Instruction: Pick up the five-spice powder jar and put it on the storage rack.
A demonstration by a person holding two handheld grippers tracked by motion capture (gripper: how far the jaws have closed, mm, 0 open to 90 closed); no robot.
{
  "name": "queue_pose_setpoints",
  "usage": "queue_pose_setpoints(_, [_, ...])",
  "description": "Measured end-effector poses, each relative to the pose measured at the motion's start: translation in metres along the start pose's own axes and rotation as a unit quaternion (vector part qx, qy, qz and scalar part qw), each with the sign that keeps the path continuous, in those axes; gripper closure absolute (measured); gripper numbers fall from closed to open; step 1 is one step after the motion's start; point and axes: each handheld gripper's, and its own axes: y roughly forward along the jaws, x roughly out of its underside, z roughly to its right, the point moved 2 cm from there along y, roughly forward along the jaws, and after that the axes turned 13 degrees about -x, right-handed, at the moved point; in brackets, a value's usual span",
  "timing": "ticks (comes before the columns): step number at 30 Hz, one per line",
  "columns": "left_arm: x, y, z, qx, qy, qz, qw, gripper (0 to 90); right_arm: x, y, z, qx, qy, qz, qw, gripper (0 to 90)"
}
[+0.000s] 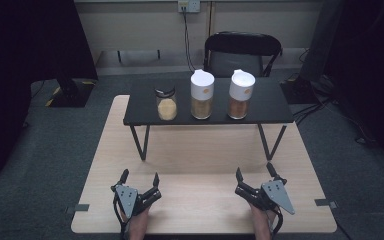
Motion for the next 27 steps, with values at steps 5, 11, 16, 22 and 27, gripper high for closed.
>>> queue_pose_setpoints(5, [0.0, 0.0, 0.0, 0.0, 0.0, 0.0, 1.0, 1.7, 0.007, 0.0, 0.001, -0.002, 0.004, -0.003, 1.0, 0.0])
queue_pose_setpoints(11, [0.0, 0.0, 0.0, 0.0, 0.0, 0.0, 1.0, 1.7, 0.015, 0.001, 0.001, -0.006, 0.004, -0.009, 0.9999, 0.0])
queue_pose_setpoints(16, [0.0, 0.0, 0.0, 0.001, 0.0, 0.0, 1.0, 1.7, 0.022, 0.003, 0.003, -0.003, 0.012, -0.021, 0.9997, 0.0])
queue_pose_setpoints(22, [0.0, 0.0, 0.0, 0.001, 0.0, 0.0, 1.0, 1.7, 0.024, 0.005, 0.002, -0.002, 0.009, -0.024, 0.9997, 0.3])
queue_pose_setpoints(27, [0.0, 0.0, 0.0, 0.001, 0.0, 0.0, 1.0, 2.0, 0.025, 0.005, 0.001, -0.003, 0.009, -0.021, 0.9997, 0.3])
